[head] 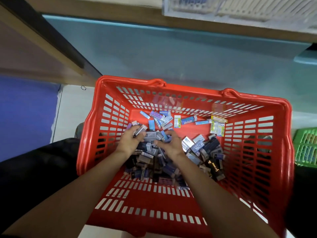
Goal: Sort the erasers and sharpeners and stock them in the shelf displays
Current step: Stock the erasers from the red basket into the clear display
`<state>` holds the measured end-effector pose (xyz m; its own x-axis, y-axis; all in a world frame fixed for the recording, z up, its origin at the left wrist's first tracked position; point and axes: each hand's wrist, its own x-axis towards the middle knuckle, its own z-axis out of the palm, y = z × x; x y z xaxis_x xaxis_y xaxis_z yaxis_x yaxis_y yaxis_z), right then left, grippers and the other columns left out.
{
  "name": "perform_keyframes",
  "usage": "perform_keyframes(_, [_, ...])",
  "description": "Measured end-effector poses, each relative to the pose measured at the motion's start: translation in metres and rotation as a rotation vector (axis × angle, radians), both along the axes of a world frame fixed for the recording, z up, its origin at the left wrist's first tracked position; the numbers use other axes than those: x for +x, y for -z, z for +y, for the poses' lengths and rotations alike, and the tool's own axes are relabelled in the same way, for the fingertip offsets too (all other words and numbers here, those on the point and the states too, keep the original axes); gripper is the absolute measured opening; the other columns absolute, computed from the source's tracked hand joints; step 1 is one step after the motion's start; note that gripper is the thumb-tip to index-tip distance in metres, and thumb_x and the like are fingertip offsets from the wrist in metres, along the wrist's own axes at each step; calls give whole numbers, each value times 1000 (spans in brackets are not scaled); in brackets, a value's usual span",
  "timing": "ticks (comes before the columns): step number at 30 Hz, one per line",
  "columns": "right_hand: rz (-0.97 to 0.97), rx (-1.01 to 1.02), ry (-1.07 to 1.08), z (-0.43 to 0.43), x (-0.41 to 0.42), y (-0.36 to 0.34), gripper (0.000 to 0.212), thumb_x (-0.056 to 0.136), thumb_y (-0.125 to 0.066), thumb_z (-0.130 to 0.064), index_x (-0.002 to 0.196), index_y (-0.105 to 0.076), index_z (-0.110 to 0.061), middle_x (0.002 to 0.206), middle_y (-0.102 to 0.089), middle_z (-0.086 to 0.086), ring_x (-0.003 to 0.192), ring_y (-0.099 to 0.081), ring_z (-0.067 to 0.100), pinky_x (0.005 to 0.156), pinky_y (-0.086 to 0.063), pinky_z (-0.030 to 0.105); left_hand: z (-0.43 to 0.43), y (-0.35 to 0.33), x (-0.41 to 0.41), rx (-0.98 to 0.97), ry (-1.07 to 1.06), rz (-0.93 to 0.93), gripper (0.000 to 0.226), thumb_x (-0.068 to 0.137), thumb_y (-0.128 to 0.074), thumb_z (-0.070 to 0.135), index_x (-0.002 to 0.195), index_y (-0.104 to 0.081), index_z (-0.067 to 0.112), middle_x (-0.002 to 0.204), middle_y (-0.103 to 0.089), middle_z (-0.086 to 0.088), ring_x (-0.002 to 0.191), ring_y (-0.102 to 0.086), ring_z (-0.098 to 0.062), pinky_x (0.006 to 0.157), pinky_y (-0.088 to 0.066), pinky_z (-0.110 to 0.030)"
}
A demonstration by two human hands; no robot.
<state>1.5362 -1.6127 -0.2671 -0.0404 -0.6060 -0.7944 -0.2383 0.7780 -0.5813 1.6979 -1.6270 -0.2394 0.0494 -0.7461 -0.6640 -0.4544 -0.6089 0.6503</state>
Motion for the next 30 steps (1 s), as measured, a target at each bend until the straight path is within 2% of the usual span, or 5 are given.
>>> perform_keyframes(5, [-165,40,203,4,-6,-13,24,83,-69,-6,97,-55,-19,84,-60,7,63,-53,17,56,-45,29,1,-12,5,13,-88,27,15,90,-63,20,86,-62,35,118,-62,-17,116,-56,-34,98,-45,-45])
perform_keyframes(8, [-171,32,139,2,-5,-17,31,81,-70,-2,106,-56,-15,96,-58,6,73,-57,17,63,-52,26,-1,-22,5,3,-101,69,19,90,-61,12,82,-59,29,87,-62,2,75,-61,-21,78,-49,-35])
perform_keyframes(13, [-41,49,-256,-16,12,-12,86,72,-81,-18,143,-33,-22,140,-33,1,129,-37,24,104,-38,33,6,-24,8,17,-122,74,8,91,-59,10,90,-60,18,121,-61,-12,69,-60,-11,60,-49,-17])
perform_keyframes(21, [21,-37,-104,-5,11,-9,30,89,-63,-18,116,-50,-15,113,-59,4,92,-63,27,67,-56,36,9,-25,14,44,-187,98,19,93,-57,14,82,-56,30,100,-62,-1,83,-62,-20,88,-48,-36])
perform_keyframes(30, [216,15,-461,-18,34,-9,78,75,-66,-60,139,-31,-35,141,-30,6,119,-50,33,89,-44,37,9,-20,13,33,-258,108,18,94,-56,12,110,-61,6,114,-62,-11,85,-62,-13,61,-47,-10])
